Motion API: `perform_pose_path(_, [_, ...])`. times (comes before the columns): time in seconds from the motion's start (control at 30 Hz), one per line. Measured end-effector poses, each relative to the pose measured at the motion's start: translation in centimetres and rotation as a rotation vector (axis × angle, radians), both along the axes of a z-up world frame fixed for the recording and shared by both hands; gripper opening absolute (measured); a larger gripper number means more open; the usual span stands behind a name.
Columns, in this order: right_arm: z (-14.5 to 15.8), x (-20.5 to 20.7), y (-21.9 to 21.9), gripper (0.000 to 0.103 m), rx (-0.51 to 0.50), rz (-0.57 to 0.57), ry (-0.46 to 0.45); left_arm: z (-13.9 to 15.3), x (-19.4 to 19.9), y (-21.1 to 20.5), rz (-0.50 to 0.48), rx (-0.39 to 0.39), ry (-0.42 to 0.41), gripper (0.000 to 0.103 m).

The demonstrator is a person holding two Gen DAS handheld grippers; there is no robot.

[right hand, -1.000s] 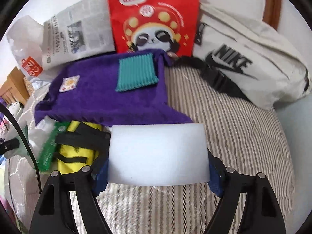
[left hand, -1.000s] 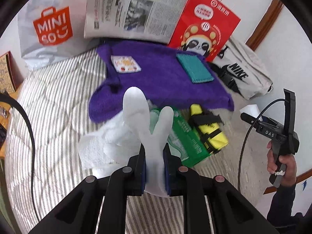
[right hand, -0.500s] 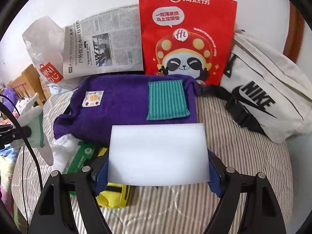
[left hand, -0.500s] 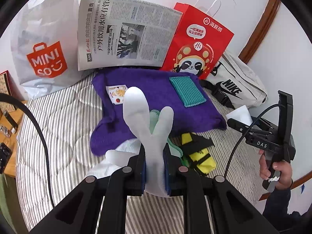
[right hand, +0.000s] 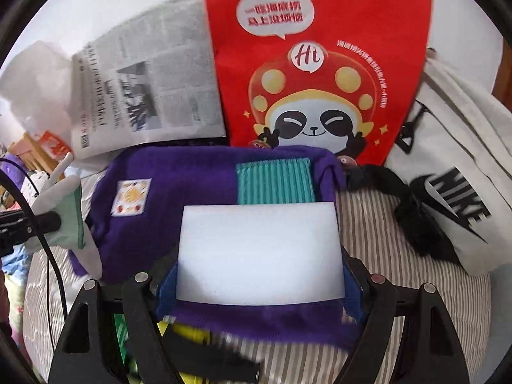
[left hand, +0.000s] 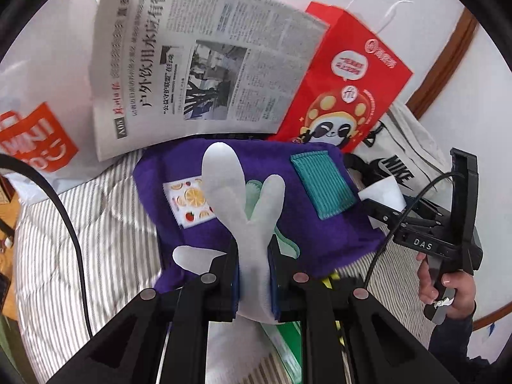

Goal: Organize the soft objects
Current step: 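Carry the sponge and the glove over the purple towel with both grippers, then release the glove on the towel with the left gripper while the right drops the sponge on the teal cloth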

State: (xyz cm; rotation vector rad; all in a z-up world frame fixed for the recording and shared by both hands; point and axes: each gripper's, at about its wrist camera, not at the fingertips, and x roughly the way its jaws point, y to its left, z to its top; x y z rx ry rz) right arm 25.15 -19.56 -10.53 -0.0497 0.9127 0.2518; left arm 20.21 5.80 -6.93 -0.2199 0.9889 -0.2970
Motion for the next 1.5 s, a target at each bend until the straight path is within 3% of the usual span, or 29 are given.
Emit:
perform_pose_path(0.37, [-3.1,5.7,0.7,0.08,-0.05,-0.024,0.041,-3.5,5.6,0.1,-0.002,-0.013,0.062,0.014])
perform_pose_path(0.63, [-4.3,3.9,1.4,0.08,-0.132,0.033,0.079,-6.0,7.6,0.3,0.016,0.013,0.101,0.014])
perform_pose_path(0.9, [-6.6,1.8,1.2,0.08,-0.142,0.049,0.144,-7.8,8.1,-0.6,0.019,0.056,0.114,0.015])
perform_pose_path(1.2, [-8.1,1.6,1.0,0.081,-0.123,0.069,0.185,-8.1,8.1,-2.4,0.012,0.13,0.128,0.034])
perform_pose_path(1.33, [-8.1,1.3,0.9,0.081,-0.131,0.084,0.178,-7.8,7.8,-2.7,0.005,0.133,0.138,0.05])
perform_pose_path(1.5, [-7.7,0.5,0.7,0.084,-0.129,0.084,0.161,-6.9,6.5,-2.9,-0.019,0.162,0.128,0.056])
